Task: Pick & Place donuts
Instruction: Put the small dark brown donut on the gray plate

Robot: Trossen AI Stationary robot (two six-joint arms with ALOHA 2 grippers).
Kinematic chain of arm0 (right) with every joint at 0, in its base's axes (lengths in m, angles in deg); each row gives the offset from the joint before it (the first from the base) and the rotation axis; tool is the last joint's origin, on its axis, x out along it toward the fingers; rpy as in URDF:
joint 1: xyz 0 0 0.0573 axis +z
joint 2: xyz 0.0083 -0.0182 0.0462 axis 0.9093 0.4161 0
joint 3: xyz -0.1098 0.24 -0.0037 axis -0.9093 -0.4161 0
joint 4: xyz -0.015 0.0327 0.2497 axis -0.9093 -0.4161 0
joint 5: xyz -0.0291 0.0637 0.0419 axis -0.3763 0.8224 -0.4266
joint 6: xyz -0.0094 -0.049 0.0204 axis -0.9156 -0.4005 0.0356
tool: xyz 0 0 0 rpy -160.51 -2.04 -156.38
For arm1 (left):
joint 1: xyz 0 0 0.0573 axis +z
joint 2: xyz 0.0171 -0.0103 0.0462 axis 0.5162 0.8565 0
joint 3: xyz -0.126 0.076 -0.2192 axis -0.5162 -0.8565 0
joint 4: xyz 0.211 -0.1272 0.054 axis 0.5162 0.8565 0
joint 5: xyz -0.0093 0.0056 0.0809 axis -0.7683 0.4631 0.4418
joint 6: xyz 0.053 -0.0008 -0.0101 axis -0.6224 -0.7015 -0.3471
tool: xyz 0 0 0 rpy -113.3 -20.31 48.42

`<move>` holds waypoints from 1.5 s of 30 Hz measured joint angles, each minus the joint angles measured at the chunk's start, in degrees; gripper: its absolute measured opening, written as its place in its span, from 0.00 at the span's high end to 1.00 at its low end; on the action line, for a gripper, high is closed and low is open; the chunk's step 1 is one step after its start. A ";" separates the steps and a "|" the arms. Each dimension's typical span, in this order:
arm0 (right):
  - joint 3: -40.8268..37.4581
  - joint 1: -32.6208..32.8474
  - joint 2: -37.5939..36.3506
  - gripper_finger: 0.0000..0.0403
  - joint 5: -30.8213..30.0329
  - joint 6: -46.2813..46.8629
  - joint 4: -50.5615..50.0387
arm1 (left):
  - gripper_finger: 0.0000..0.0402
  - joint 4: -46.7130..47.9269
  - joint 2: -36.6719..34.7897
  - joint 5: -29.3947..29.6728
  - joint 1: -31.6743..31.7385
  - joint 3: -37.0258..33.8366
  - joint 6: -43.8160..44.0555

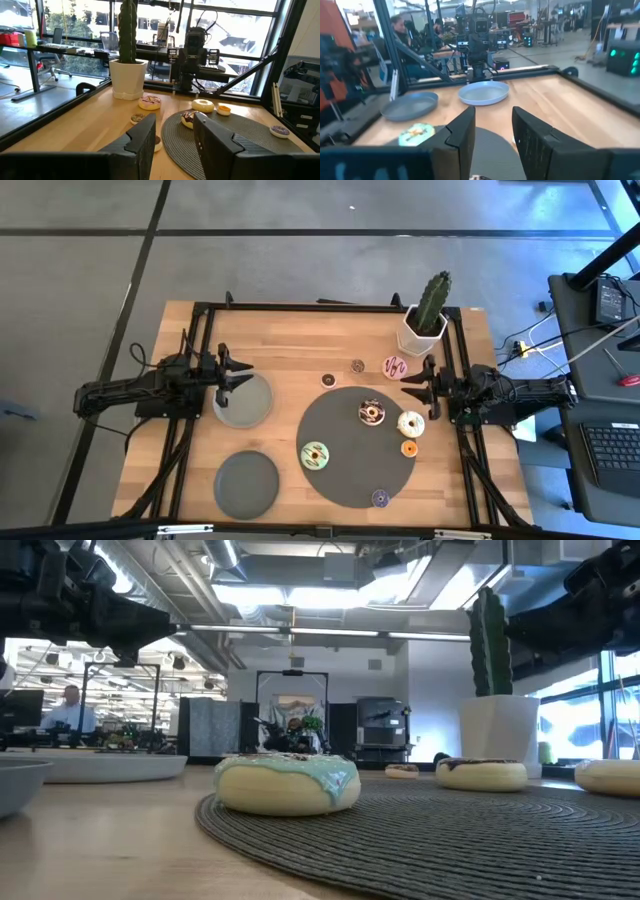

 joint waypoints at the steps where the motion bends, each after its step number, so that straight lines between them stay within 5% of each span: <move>1: 0.00 0.00 0.00 0.67 -0.04 1.02 0.06 | 0.68 0.01 0.00 0.00 -0.01 -0.01 0.01; 19: 0.00 -0.01 0.00 0.67 -6.23 2.24 0.89 | 0.68 -0.28 0.00 2.67 0.00 -0.01 -0.29; 31: 0.00 -0.01 0.00 0.67 -7.11 2.33 1.01 | 0.68 -4.96 0.00 4.34 -0.24 0.00 15.76; 45: 0.00 -0.01 0.00 0.67 -7.26 0.62 1.01 | 0.68 -4.76 0.00 16.57 -0.24 -0.01 14.57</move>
